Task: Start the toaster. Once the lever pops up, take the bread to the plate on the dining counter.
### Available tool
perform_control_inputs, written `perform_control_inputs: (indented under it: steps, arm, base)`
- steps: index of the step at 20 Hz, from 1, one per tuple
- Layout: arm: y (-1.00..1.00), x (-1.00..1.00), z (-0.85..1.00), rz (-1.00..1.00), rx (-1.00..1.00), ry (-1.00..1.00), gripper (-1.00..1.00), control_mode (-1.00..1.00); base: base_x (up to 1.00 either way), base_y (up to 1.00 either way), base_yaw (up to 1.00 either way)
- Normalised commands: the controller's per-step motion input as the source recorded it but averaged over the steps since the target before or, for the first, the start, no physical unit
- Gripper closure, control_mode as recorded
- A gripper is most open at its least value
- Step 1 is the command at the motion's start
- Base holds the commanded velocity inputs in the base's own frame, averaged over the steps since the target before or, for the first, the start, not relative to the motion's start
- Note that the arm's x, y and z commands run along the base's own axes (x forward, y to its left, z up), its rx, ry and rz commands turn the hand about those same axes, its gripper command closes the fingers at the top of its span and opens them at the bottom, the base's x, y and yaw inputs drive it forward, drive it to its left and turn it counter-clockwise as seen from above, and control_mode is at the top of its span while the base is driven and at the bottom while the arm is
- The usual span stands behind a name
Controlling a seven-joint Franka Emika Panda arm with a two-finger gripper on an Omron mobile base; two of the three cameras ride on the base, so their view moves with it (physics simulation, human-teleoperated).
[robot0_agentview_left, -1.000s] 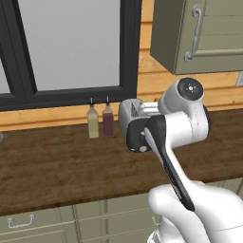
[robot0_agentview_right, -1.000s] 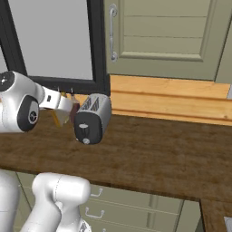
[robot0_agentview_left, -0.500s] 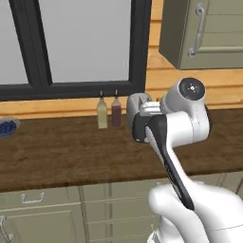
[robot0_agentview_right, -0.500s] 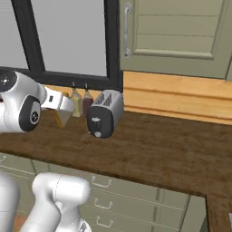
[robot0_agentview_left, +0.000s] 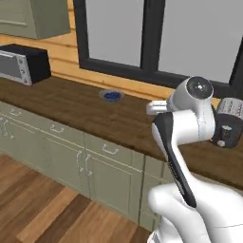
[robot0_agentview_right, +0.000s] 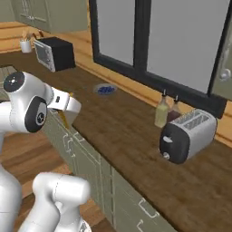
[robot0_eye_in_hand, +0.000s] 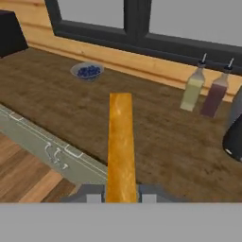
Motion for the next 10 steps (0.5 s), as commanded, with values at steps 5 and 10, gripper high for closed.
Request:
perform_control_inputs:
  steps: [5, 10]
  arm:
    - [0.00, 0.00, 0.00, 0.00, 0.00, 0.00, 1.00, 1.00]
    - [0.00, 0.00, 0.00, 0.00, 0.00, 0.00, 1.00, 1.00]
  base:
    - [-0.18, 0.00, 1.00]
    - [-0.08, 0.00, 1.00]
